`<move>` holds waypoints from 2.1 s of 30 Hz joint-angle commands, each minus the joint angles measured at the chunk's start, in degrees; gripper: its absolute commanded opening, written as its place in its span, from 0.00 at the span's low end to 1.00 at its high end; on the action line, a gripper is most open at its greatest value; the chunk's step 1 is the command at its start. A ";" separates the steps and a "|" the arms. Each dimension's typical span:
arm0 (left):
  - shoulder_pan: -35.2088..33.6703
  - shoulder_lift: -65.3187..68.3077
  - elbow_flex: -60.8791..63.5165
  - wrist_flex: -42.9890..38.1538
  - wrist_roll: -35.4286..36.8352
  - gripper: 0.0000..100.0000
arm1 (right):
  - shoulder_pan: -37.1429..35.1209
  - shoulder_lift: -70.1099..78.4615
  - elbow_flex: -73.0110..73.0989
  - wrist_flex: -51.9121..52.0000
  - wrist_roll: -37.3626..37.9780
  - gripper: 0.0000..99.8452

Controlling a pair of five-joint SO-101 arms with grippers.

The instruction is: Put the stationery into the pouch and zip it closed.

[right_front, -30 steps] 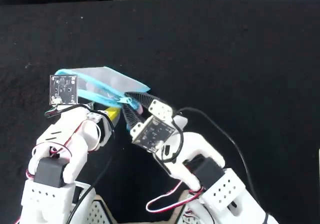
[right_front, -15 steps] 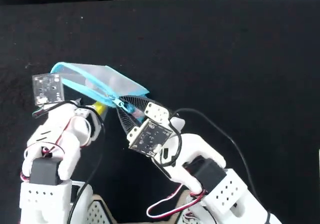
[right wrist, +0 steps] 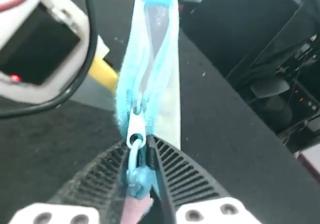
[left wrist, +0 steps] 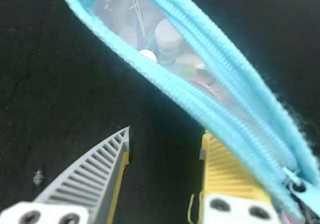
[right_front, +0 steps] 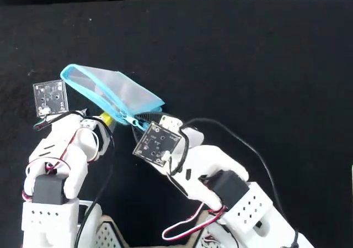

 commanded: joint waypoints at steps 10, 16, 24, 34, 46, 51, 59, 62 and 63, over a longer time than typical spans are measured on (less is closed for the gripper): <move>-0.04 -0.35 1.19 -6.33 -0.09 0.24 | -0.70 -1.01 -0.04 2.73 -0.09 0.13; -0.04 -0.35 1.19 -6.24 -0.09 0.24 | -0.88 -1.01 6.90 -6.15 -1.76 0.13; -0.04 -0.35 1.19 -6.33 -0.09 0.24 | -0.97 -1.01 10.42 -14.51 -14.15 0.13; -0.04 -0.35 1.19 -6.33 -0.09 0.24 | -0.70 -1.01 13.93 -20.57 -14.77 0.07; -0.04 -0.35 1.19 -6.33 -0.09 0.24 | 7.38 -13.49 7.08 -6.95 -14.51 0.01; -0.04 -0.35 1.19 -6.33 -0.09 0.24 | 8.35 -17.63 5.32 -6.51 -13.27 0.01; -0.04 -0.35 1.19 -6.15 -0.09 0.24 | 8.26 -11.38 8.75 -18.02 1.67 0.01; -0.04 -0.35 1.19 -6.15 -0.09 0.24 | 8.35 -8.13 9.19 -21.98 5.10 0.01; -0.04 -0.35 1.19 -6.15 -0.09 0.24 | 8.26 -7.16 9.10 -22.95 6.24 0.01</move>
